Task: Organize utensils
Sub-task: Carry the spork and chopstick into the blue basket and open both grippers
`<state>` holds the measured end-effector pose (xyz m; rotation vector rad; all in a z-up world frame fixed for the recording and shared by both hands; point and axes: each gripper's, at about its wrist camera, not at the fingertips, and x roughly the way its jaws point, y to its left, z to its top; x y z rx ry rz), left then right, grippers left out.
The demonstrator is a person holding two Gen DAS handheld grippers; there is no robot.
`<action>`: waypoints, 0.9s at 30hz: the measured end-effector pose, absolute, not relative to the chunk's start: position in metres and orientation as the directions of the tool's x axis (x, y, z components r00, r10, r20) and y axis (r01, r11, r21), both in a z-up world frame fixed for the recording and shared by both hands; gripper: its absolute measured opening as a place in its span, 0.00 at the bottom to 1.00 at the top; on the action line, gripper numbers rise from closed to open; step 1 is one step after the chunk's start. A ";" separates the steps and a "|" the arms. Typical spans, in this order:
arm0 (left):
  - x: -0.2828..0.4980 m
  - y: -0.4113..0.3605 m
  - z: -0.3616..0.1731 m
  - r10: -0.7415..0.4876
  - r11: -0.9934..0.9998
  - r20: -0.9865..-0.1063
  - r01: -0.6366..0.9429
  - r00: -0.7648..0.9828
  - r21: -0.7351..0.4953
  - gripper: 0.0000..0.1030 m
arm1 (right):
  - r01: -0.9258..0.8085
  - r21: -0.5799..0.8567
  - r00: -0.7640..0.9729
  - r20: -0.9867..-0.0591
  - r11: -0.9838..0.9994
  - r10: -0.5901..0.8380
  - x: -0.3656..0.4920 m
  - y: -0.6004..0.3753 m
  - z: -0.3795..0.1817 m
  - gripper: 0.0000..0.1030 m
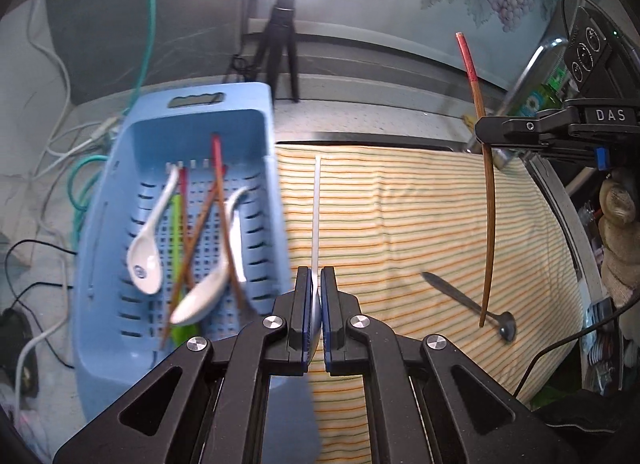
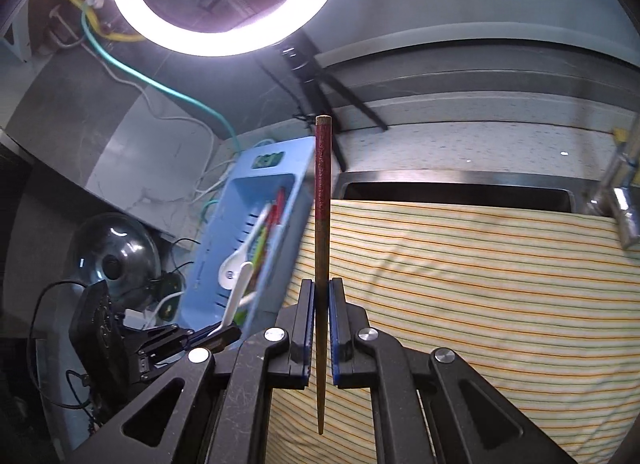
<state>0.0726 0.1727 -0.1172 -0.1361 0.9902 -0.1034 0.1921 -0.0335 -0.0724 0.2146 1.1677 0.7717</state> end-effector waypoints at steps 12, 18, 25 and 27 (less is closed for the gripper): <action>0.081 0.239 -0.125 -0.110 0.983 -0.839 -0.068 0.532 -0.172 0.03 | -0.451 0.585 0.081 -0.725 0.674 0.684 0.193 0.068 -0.085 0.06; 0.089 0.253 -0.129 -0.117 0.978 -0.838 -0.083 0.533 -0.189 0.03 | -0.451 0.577 0.068 -0.739 0.681 0.671 0.194 0.100 -0.098 0.06; 0.091 0.261 -0.129 -0.090 0.980 -0.835 -0.103 0.542 -0.172 0.03 | -0.460 0.558 0.067 -0.754 0.690 0.654 0.198 0.118 -0.107 0.06; 0.092 0.262 -0.128 -0.084 0.980 -0.832 -0.105 0.548 -0.168 0.03 | -0.474 0.547 0.064 -0.760 0.690 0.647 0.198 0.122 -0.107 0.09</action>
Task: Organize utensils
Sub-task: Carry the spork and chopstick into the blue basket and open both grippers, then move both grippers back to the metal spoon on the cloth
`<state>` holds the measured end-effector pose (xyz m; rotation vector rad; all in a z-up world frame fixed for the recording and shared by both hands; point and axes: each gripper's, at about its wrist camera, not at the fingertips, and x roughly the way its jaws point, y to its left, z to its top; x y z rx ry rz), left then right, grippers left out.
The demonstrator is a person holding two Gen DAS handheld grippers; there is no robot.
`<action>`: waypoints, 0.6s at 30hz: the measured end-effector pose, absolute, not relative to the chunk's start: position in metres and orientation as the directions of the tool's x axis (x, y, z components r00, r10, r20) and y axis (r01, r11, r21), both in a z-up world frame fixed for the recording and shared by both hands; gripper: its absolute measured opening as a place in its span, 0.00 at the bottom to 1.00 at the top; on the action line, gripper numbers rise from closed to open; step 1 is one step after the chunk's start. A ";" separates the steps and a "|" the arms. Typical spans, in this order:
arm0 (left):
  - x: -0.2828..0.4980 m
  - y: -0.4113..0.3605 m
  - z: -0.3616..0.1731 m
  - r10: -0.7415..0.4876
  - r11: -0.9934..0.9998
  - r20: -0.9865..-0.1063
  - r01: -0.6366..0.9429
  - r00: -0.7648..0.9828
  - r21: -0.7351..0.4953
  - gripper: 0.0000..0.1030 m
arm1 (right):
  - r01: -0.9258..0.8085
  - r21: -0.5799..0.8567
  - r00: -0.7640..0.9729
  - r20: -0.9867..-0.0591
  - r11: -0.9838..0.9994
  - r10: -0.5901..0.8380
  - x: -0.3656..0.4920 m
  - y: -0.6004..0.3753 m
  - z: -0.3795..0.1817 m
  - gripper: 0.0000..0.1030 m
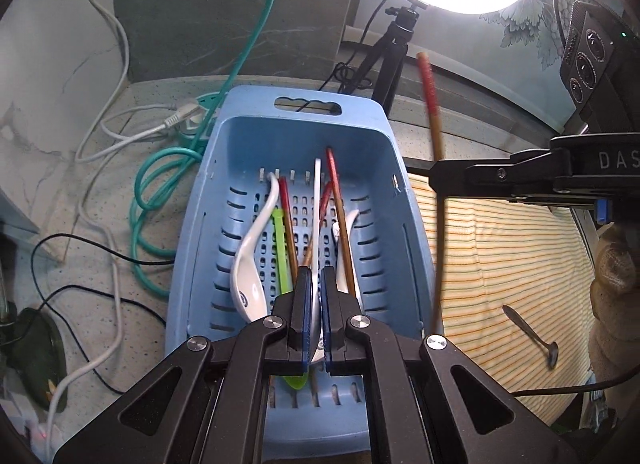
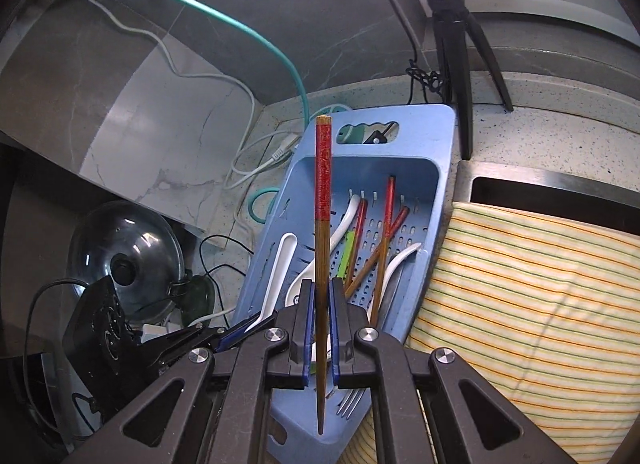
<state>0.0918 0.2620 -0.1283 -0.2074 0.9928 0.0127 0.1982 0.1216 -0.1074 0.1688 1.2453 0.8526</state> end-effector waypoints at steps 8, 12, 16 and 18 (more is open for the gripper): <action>0.087 0.261 -0.124 -0.042 0.984 -0.827 -0.120 0.561 -0.131 0.41 | -0.491 0.465 0.125 -0.799 0.736 0.588 0.194 0.118 -0.104 0.40; 0.082 0.256 -0.121 -0.058 0.984 -0.819 -0.106 0.571 -0.144 0.41 | -0.484 0.457 0.138 -0.803 0.746 0.580 0.191 0.107 -0.101 0.40; 0.076 0.247 -0.114 -0.057 0.984 -0.815 -0.106 0.576 -0.143 0.41 | -0.481 0.465 0.136 -0.798 0.743 0.588 0.188 0.091 -0.098 0.41; 0.072 0.242 -0.110 -0.053 0.983 -0.811 -0.111 0.583 -0.144 0.41 | -0.487 0.468 0.132 -0.795 0.738 0.592 0.187 0.084 -0.096 0.41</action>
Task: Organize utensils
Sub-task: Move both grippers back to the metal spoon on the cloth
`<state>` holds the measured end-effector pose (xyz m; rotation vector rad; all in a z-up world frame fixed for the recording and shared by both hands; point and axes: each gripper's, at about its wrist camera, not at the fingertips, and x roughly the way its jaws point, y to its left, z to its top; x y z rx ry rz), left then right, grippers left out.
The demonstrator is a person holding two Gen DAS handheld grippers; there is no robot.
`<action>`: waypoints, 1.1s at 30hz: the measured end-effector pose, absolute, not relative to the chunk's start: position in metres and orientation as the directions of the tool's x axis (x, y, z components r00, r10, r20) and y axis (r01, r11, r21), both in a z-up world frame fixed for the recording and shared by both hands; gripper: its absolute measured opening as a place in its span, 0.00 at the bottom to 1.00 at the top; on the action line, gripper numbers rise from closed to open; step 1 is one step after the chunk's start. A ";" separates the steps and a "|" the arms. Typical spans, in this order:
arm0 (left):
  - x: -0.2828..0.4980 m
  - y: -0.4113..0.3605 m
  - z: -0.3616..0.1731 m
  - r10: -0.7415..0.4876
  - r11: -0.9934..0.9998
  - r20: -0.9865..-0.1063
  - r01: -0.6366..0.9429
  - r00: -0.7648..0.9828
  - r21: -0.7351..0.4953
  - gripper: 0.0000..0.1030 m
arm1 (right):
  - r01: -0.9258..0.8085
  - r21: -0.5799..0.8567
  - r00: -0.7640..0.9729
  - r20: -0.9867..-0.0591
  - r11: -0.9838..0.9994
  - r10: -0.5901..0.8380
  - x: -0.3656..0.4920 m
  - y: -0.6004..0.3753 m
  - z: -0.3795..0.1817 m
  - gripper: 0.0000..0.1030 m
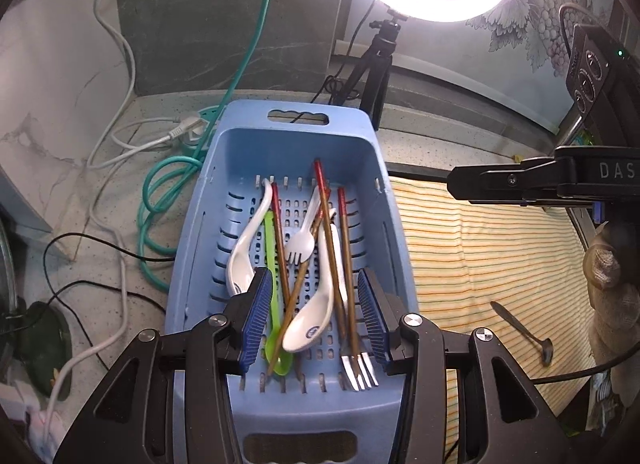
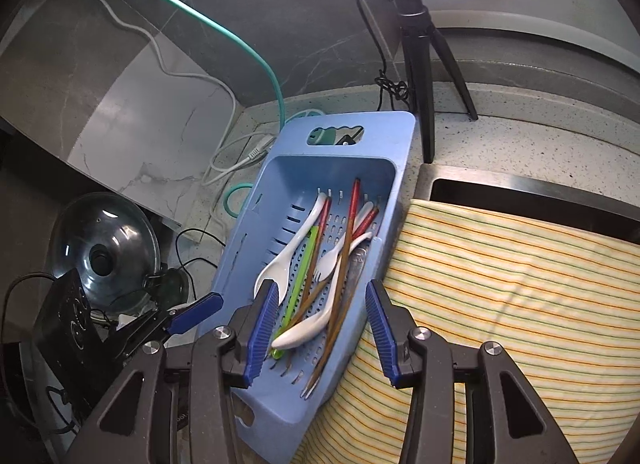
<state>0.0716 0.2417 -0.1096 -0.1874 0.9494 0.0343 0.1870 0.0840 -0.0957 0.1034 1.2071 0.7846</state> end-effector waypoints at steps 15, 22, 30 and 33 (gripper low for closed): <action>0.032 0.168 -0.084 -0.045 0.979 -0.784 -0.128 0.619 -0.157 0.41 | -0.612 0.457 0.052 -0.791 0.646 0.609 0.172 -0.015 -0.067 0.41; 0.016 0.116 -0.104 -0.110 0.966 -0.800 -0.128 0.590 -0.227 0.41 | -0.612 0.456 -0.061 -0.842 0.646 0.537 0.163 -0.077 -0.108 0.40; -0.003 0.079 -0.128 -0.137 0.946 -0.823 -0.175 0.551 -0.274 0.41 | -0.585 0.469 -0.156 -0.866 0.662 0.476 0.149 -0.116 -0.161 0.40; -0.010 0.073 -0.134 -0.141 0.936 -0.824 -0.198 0.548 -0.292 0.41 | -0.661 0.377 -0.102 -0.902 0.649 0.420 0.131 -0.112 -0.165 0.40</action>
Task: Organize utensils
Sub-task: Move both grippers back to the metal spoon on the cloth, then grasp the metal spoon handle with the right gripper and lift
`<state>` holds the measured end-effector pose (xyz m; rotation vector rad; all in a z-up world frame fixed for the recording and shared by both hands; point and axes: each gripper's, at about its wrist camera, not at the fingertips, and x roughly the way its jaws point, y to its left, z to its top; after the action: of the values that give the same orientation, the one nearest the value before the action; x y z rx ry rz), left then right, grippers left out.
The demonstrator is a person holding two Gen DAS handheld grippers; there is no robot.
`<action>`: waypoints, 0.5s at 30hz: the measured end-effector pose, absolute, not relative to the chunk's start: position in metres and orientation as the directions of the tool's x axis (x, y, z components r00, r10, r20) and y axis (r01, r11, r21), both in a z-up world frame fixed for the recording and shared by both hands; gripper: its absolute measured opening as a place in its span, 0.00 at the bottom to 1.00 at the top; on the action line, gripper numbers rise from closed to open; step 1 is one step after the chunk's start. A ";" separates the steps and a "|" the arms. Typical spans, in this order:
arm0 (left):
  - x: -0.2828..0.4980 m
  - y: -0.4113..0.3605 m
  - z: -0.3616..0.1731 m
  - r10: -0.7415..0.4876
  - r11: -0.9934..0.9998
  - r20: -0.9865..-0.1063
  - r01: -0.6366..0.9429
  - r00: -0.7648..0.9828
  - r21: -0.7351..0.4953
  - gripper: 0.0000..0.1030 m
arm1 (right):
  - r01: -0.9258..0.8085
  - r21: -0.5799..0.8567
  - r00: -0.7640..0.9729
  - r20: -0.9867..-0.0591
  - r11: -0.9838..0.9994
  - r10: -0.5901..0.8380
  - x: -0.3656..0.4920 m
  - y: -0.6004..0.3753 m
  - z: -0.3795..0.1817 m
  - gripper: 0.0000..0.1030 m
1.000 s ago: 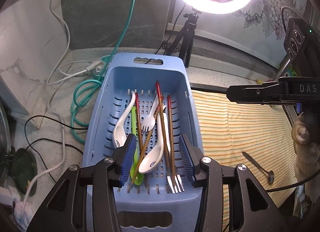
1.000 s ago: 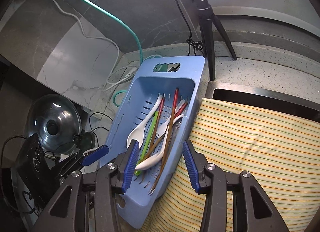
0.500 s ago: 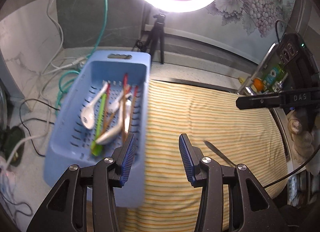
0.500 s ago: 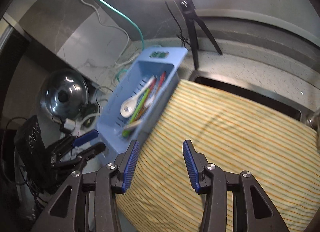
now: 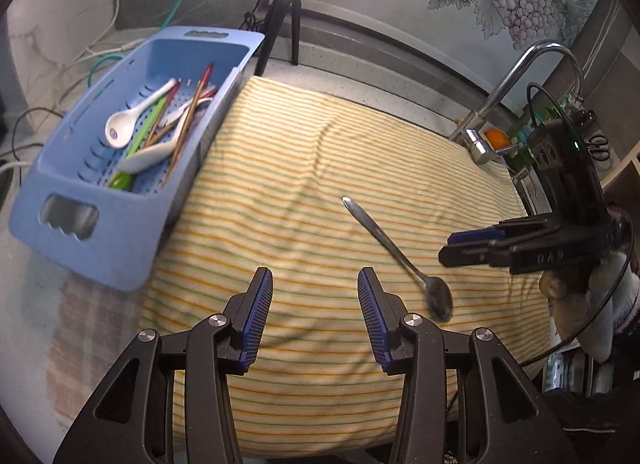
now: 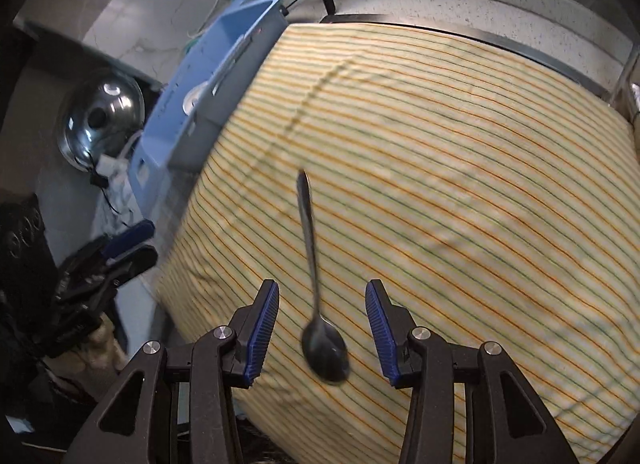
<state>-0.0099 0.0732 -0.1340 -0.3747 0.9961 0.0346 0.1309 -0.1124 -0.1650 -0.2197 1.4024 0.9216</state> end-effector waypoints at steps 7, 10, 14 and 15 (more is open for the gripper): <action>-0.016 0.072 -0.139 -0.142 0.916 -0.816 -0.238 0.561 -0.323 0.41 | -0.811 0.155 0.042 -0.946 0.564 0.321 0.096 -0.082 -0.171 0.26; -0.018 0.074 -0.138 -0.137 0.912 -0.814 -0.248 0.565 -0.325 0.41 | -0.855 0.067 0.095 -0.954 0.514 0.283 0.087 -0.070 -0.177 0.22; -0.021 0.075 -0.140 -0.132 0.909 -0.816 -0.259 0.563 -0.326 0.41 | -0.879 -0.010 0.136 -0.964 0.477 0.229 0.081 -0.062 -0.188 0.14; -0.021 0.075 -0.140 -0.133 0.909 -0.816 -0.259 0.563 -0.327 0.41 | -0.878 -0.016 0.140 -0.964 0.478 0.225 0.081 -0.063 -0.190 0.12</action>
<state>-0.0210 0.0750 -0.1404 -0.4419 0.9784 0.0770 0.0813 -0.0627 -0.1899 -0.7062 1.1596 0.9008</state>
